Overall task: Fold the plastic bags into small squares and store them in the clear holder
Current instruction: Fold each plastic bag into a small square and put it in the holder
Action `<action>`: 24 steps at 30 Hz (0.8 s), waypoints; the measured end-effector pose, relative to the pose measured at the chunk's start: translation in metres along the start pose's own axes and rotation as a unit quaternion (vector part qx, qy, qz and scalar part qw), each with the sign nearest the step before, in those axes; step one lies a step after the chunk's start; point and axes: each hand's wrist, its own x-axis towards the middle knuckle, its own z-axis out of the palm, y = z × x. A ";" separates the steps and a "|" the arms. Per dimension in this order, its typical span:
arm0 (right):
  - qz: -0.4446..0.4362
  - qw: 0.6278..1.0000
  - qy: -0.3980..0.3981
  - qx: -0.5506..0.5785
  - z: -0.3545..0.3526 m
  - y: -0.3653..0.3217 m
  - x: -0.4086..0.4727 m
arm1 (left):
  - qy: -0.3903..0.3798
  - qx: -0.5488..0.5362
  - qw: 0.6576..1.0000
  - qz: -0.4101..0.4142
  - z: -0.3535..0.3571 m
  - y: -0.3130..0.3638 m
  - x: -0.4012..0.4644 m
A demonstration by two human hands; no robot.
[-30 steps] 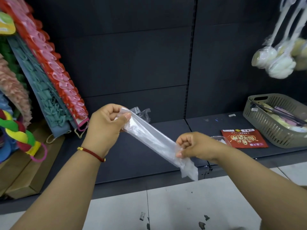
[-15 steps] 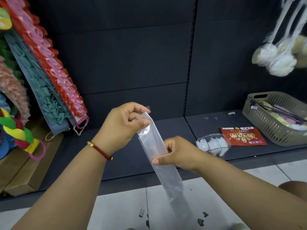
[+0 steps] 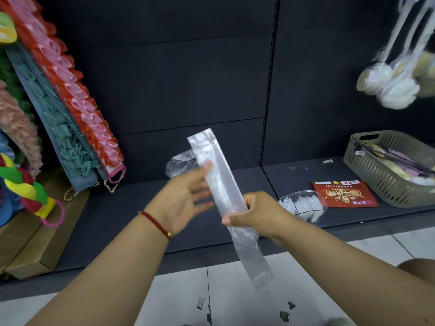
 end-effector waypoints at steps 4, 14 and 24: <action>-0.013 0.999 0.041 0.005 0.000 0.002 0.003 | 0.044 0.120 0.992 0.002 0.013 -0.022 0.001; -0.071 0.986 0.119 0.095 -0.009 -0.006 0.002 | 0.064 0.157 0.984 0.059 0.017 -0.020 0.001; -0.004 0.972 0.093 0.217 -0.004 -0.005 0.006 | 0.071 -0.013 0.996 -0.047 0.021 -0.020 0.000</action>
